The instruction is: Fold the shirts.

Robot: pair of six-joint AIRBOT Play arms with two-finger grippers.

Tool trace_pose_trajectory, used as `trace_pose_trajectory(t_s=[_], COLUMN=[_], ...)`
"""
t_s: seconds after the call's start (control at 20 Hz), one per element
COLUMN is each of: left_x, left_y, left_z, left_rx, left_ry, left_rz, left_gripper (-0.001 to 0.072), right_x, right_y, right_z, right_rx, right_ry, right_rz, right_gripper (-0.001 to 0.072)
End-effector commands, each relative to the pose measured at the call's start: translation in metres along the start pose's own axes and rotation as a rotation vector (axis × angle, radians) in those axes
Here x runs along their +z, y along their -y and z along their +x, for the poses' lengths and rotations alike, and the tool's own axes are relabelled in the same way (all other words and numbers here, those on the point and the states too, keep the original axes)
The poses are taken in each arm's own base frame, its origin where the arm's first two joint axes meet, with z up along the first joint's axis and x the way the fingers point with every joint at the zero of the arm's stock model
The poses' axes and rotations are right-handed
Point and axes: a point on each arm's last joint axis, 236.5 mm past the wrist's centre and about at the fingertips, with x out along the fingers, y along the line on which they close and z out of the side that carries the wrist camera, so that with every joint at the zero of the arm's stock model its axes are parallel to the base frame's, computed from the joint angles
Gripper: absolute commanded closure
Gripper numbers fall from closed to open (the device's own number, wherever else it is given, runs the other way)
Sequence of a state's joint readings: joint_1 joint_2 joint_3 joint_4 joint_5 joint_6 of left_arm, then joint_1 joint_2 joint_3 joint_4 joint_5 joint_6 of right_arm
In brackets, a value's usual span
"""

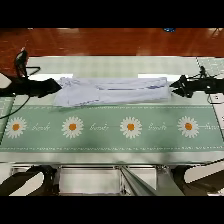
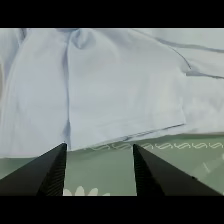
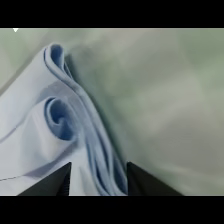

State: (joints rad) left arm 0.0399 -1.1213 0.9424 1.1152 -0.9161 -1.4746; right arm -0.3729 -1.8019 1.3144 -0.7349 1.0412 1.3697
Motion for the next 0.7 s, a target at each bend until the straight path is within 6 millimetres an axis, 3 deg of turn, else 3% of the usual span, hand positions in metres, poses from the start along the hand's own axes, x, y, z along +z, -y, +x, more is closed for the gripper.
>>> trace_pose_trajectory(t_s=[0.0,0.1,0.2,0.25,0.3,0.35,0.4,0.55,0.65], left_x=[-0.009,-0.007,-0.007,-0.008,-0.009,-0.009,-0.009,-0.008,-0.018], left_y=[0.020,0.027,0.032,0.034,0.035,0.037,0.039,0.072,0.105], left_z=[0.009,0.013,0.015,0.016,0.016,0.016,0.016,0.024,0.045], left_rx=[-0.021,-0.028,-0.034,-0.036,-0.038,-0.042,-0.045,-0.145,-0.201], left_ry=[0.015,0.026,0.030,0.028,0.025,0.025,0.029,0.035,-0.020], left_rz=[0.045,0.062,0.074,0.077,0.082,0.081,0.086,0.027,0.046], left_gripper=[0.0203,0.0203,0.0204,0.0211,0.0339,0.0620,0.0682,0.0682,0.0682], right_x=[-0.011,-0.017,-0.018,-0.017,-0.016,-0.016,-0.018,-0.043,-0.076], right_y=[-0.022,-0.042,-0.061,-0.069,-0.077,-0.080,-0.080,-0.084,-0.099], right_z=[0.034,0.046,0.044,0.038,0.027,0.013,-0.006,-0.065,-0.099], right_rx=[0.034,0.050,0.064,0.075,0.079,0.063,0.025,-0.083,-0.087], right_ry=[-0.059,-0.086,-0.086,-0.082,-0.073,-0.065,-0.062,-0.034,0.040], right_rz=[-0.027,-0.070,-0.146,-0.178,-0.199,-0.230,-0.277,-0.414,-0.487], right_gripper=[0.0302,0.0332,0.0697,0.0695,0.0695,0.0695,0.0695,0.0695,0.0695])
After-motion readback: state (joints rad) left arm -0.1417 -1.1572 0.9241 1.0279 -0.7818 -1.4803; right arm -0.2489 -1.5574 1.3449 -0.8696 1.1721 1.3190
